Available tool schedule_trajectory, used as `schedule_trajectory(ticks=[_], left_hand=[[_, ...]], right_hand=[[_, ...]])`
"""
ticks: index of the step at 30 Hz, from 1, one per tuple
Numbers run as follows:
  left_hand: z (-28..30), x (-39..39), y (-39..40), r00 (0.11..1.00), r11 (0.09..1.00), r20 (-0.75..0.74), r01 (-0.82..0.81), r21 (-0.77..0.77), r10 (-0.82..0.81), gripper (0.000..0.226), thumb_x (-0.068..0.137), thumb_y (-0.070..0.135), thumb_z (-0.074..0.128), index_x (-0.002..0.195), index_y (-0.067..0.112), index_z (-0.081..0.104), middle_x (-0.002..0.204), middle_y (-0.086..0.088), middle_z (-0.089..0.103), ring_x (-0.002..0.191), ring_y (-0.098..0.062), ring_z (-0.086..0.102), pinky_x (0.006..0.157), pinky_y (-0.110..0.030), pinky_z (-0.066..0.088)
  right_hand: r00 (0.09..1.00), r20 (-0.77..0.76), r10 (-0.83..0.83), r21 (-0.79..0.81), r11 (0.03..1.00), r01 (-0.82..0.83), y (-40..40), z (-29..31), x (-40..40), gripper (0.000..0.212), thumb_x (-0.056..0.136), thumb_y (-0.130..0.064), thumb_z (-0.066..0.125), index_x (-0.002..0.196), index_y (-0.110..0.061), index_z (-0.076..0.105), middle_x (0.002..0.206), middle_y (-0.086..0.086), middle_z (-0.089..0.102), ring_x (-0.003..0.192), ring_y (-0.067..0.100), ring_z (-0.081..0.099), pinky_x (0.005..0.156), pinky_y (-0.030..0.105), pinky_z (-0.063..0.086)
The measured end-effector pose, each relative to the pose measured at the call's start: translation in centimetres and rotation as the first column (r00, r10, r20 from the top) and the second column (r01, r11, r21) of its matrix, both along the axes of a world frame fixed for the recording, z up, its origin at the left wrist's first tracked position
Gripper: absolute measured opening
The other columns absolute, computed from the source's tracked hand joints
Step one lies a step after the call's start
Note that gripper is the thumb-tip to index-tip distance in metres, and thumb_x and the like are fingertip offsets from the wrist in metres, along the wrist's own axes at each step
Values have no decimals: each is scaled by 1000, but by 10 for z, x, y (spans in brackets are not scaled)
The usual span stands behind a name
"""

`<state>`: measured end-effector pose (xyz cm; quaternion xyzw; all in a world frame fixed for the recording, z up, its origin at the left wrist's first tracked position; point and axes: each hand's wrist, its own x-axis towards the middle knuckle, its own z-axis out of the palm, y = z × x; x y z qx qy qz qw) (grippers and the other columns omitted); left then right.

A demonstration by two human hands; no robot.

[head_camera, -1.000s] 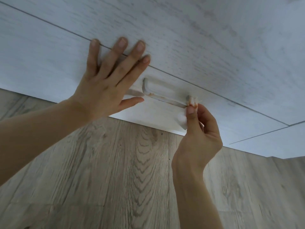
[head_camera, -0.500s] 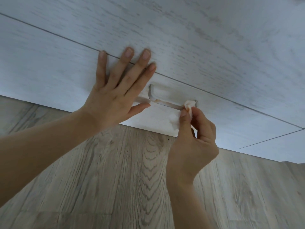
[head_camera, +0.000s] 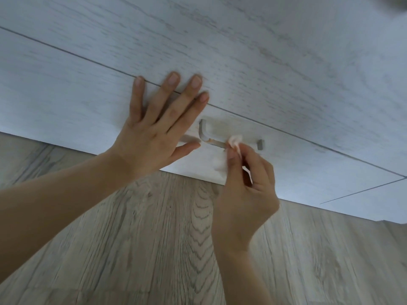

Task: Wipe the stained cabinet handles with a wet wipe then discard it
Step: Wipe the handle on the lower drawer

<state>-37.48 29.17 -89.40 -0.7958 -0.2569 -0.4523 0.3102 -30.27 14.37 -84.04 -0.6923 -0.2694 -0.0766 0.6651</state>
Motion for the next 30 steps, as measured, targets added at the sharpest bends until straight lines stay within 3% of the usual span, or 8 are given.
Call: schedule_trajectory(ticks=[4, 9, 13, 18, 21, 25, 30], left_hand=[[1, -3, 1, 1000, 1000, -15, 13, 1, -13, 84, 95, 55, 47, 153, 9, 8, 159, -7, -11, 146, -26, -10, 115, -53, -4], [1, -5, 1, 1000, 1000, -24, -1, 5, 2, 84, 95, 56, 48, 153, 10, 9, 159, -6, -10, 146, -26, -9, 115, -53, -3], [3, -5, 1, 999, 1000, -41, 1, 0, -1, 83, 96, 56, 46, 153, 10, 8, 159, -6, -12, 146, -26, -11, 115, -53, -4], [2, -6, 1, 999, 1000, -31, -8, 4, 8, 83, 95, 55, 47, 153, 10, 8, 159, -6, -11, 146, -26, -10, 115, -52, -3], [4, -8, 1, 999, 1000, -49, -3, 4, 3, 83, 95, 56, 47, 154, 11, 7, 159, -5, -12, 146, -25, -11, 115, -51, -5], [3, -8, 1, 999, 1000, -54, -7, 4, 7, 82, 96, 56, 45, 154, 11, 7, 159, -5, -13, 146, -25, -11, 115, -51, -6], [5, -10, 2, 998, 1000, -62, -5, 10, 5, 81, 96, 55, 45, 154, 11, 8, 159, -5, -11, 146, -24, -11, 115, -50, -6]], right_hand=[[983, -162, -85, 95, 990, 102, 1, 0, 4, 11, 83, -13, 69, 91, -20, 70, 86, -5, 66, 78, 1, 62, 67, 10, 48], [979, -203, 27, 40, 999, -19, -1, 6, -2, 14, 81, -9, 70, 86, -22, 70, 86, -5, 66, 77, -2, 63, 64, 7, 47], [946, -321, 41, 157, 988, 11, -7, 10, 10, 9, 79, -15, 72, 87, -20, 72, 90, 4, 70, 86, 9, 67, 68, 9, 49], [958, -284, 48, 79, 996, -27, -3, 10, 3, 13, 80, -10, 71, 82, -23, 70, 85, -4, 67, 77, -3, 63, 64, 5, 46], [954, -300, 11, 132, 991, 30, -2, 10, 6, 10, 82, -14, 70, 85, -24, 70, 87, -2, 68, 78, -1, 64, 65, 5, 46], [978, -190, 82, -13, 996, -86, -2, 9, -5, 11, 82, -13, 69, 88, -23, 71, 85, -5, 66, 75, -4, 61, 65, 7, 45], [970, -240, 39, 47, 998, -28, -6, 13, 3, 11, 83, -16, 69, 88, -26, 70, 90, -2, 70, 82, 3, 65, 67, 8, 47]])
